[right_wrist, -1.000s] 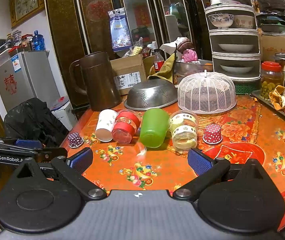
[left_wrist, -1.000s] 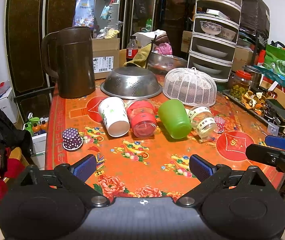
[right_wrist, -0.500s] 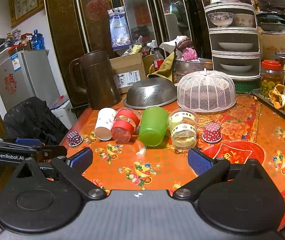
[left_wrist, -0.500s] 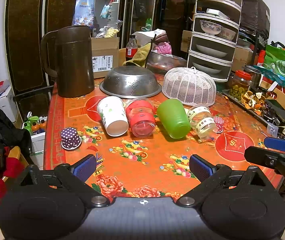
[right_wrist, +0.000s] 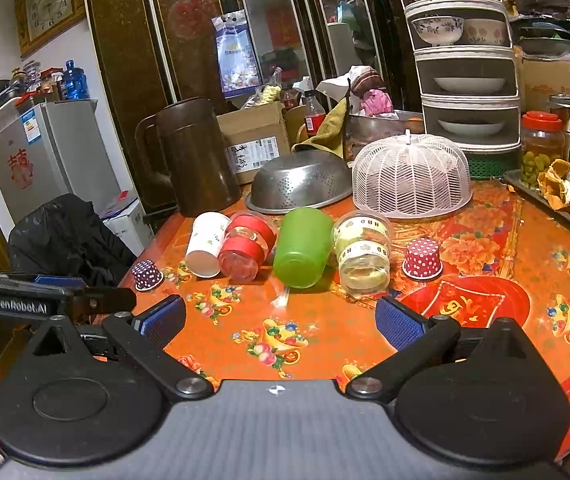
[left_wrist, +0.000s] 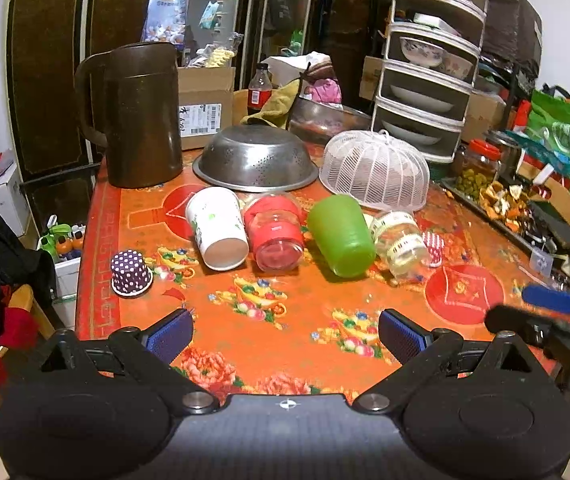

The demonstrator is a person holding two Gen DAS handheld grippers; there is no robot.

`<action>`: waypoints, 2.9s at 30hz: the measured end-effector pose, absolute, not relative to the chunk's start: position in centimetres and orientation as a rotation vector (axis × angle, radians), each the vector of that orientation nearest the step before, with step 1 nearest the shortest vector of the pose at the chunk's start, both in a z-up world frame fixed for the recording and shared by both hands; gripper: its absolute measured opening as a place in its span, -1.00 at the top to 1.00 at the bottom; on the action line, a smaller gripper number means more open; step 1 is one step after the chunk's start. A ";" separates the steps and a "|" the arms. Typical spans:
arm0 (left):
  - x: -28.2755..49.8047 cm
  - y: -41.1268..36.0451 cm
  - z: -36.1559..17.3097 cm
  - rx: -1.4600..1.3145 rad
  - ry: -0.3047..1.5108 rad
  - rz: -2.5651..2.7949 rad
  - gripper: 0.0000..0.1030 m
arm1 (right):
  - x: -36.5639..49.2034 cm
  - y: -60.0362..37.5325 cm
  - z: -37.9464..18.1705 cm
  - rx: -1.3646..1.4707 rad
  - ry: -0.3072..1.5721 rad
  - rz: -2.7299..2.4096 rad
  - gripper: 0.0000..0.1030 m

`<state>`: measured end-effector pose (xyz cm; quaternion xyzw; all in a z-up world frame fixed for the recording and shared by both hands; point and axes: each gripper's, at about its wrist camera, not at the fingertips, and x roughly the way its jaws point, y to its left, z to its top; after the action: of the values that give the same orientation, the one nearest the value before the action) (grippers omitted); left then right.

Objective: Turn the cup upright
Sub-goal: 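Grasp the white leaf-print paper cup with the left gripper and lift it, then hold the white cup in the left gripper while the right gripper closes on it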

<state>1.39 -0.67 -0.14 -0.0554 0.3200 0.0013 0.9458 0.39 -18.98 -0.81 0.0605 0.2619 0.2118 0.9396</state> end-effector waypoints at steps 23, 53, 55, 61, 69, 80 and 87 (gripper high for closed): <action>23.1 6.7 -4.7 -0.280 0.989 0.189 -0.71 | 1.1 -23.6 -2.2 0.205 0.559 0.398 -0.99; 1.9 -2.6 -0.8 -0.231 0.879 -0.113 -0.18 | 1.0 -23.4 -3.0 0.215 0.618 0.432 -0.98; 2.2 -3.4 -3.0 -0.278 0.938 -0.115 -0.18 | 0.8 -23.5 -3.0 0.209 0.627 0.422 -0.99; 1.9 -5.1 -6.2 -0.325 0.995 -0.112 -0.18 | 0.2 -23.5 -3.0 0.203 0.649 0.407 -0.99; 1.3 -6.1 -6.5 -0.308 0.984 -0.101 -0.19 | 1.5 -22.8 -3.9 0.258 0.799 0.453 -0.99; 0.9 -5.2 -7.0 -0.366 0.970 -0.133 -0.19 | 4.0 -21.0 -4.8 0.523 1.014 0.587 -0.98; 0.7 -4.3 -7.6 -0.414 0.971 -0.174 -0.19 | 4.9 -18.5 -4.8 0.432 1.066 0.544 -0.89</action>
<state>0.74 -4.28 -7.57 -0.1971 0.4627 -0.0830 0.8603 4.91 -18.46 -4.84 0.2016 0.4978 0.2542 0.8043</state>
